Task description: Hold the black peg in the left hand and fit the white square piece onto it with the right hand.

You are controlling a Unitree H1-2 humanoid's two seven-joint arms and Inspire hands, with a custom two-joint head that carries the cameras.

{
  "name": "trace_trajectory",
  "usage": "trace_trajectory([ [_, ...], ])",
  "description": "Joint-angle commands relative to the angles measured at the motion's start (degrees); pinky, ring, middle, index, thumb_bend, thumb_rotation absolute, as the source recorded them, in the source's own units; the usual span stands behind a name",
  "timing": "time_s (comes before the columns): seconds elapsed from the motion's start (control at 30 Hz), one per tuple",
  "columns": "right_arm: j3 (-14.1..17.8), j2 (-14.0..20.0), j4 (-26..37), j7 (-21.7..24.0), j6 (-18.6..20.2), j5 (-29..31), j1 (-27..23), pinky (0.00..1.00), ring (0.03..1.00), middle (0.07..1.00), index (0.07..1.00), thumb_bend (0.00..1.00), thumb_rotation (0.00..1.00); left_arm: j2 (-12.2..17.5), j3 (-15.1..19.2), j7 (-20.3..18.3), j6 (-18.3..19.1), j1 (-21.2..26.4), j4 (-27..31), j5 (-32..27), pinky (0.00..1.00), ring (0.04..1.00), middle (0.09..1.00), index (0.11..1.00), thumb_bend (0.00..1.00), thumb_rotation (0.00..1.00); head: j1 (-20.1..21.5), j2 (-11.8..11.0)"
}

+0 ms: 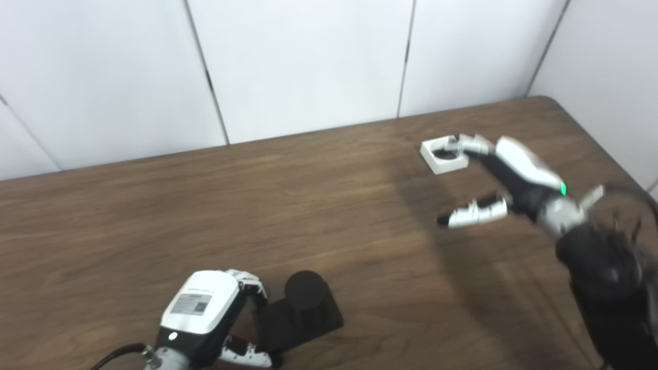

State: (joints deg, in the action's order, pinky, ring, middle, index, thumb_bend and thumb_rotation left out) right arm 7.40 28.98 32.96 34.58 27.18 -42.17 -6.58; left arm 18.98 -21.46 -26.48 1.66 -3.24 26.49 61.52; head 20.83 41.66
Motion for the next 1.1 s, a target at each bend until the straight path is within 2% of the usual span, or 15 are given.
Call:
trace_trajectory([
  [0.0,0.55,2.23,-2.06,1.50,-0.27,-2.25,-3.04,0.97,0.999,0.942,0.812,0.84,0.21,1.36,-0.40,-2.93,-0.09,-0.62,-0.85,1.22,0.76,0.788,0.749,0.489,0.52,0.05,0.33,-0.02],
  [0.07,0.32,2.91,-4.14,2.89,-0.27,-3.87,-4.73,0.98,1.000,0.950,0.825,0.85,0.22,1.38,-0.19,-3.05,-0.01,-0.75,-0.69,1.03,0.76,0.788,0.749,0.489,0.52,0.05,0.91,-0.08],
  [0.4,-6.22,6.85,-14.58,3.85,-0.38,-6.59,-11.92,1.00,1.000,0.996,0.931,0.90,0.30,2.00,0.87,-2.67,-0.50,-1.54,-0.54,-0.11,0.76,0.787,0.750,0.488,0.52,0.05,3.45,-0.72],
  [0.57,-9.35,7.98,-19.77,4.67,-0.38,-7.54,-15.77,1.00,1.000,1.000,0.956,0.92,0.28,2.26,0.91,-1.32,-1.57,-1.97,-1.28,-0.25,0.76,0.787,0.745,0.488,0.52,0.05,4.01,-0.97],
  [0.83,-13.32,8.54,-28.60,1.37,-1.55,-8.05,-21.63,1.00,1.000,1.000,0.957,0.94,0.27,2.32,0.73,-0.15,-2.79,-2.61,-1.91,-0.44,0.76,0.788,0.746,0.488,0.52,0.05,4.11,-1.24],
  [1.07,-17.06,9.25,-33.75,0.07,-2.36,-8.88,-25.32,1.00,1.000,1.000,0.952,0.92,0.25,2.28,0.50,0.31,-3.19,-3.02,-1.75,-0.62,0.76,0.789,0.744,0.488,0.52,0.05,3.97,-1.25],
])
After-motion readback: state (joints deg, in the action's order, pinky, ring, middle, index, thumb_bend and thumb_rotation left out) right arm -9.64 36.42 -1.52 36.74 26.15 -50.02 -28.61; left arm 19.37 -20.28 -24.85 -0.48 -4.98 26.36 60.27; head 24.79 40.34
